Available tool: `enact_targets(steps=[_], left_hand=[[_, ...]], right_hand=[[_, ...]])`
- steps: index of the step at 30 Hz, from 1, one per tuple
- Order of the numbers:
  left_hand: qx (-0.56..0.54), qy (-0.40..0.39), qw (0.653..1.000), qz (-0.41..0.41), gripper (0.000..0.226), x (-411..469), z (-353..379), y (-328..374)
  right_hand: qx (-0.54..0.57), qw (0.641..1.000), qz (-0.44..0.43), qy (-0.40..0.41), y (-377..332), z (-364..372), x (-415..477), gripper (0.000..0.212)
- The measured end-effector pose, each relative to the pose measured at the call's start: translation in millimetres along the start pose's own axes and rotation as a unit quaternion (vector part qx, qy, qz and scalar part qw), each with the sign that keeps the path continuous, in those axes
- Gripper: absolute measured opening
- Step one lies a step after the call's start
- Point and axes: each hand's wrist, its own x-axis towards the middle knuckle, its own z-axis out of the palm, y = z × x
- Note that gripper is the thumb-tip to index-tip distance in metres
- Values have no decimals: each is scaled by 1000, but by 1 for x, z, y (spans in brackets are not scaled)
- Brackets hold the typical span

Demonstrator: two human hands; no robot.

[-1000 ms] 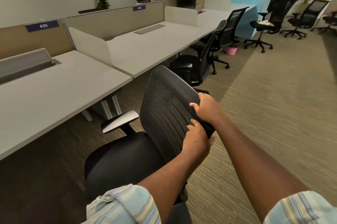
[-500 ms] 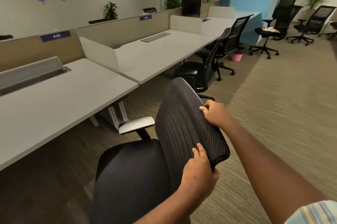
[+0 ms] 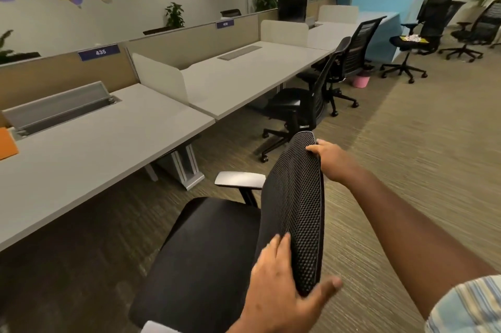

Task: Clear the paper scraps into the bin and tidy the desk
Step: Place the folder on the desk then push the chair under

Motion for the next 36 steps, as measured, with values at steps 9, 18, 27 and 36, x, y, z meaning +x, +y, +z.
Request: enact_targets(steps=[9,18,27,36], left_hand=[[143,11,986,-82,93,14,6,25],[189,19,967,-167,62,-19,11,-2],[230,37,966,-116,44,-59,-10,-33],[240,40,966,-84,32,-100,-43,-74]], right_hand=[[-189,969,-150,-56,-2,-2,-51,66],[-163,975,-150,-1,-23,23,-101,55],[-164,975,-146,-19,-59,29,-132,51],[-159,981,-115,-4,-110,42,-167,52]])
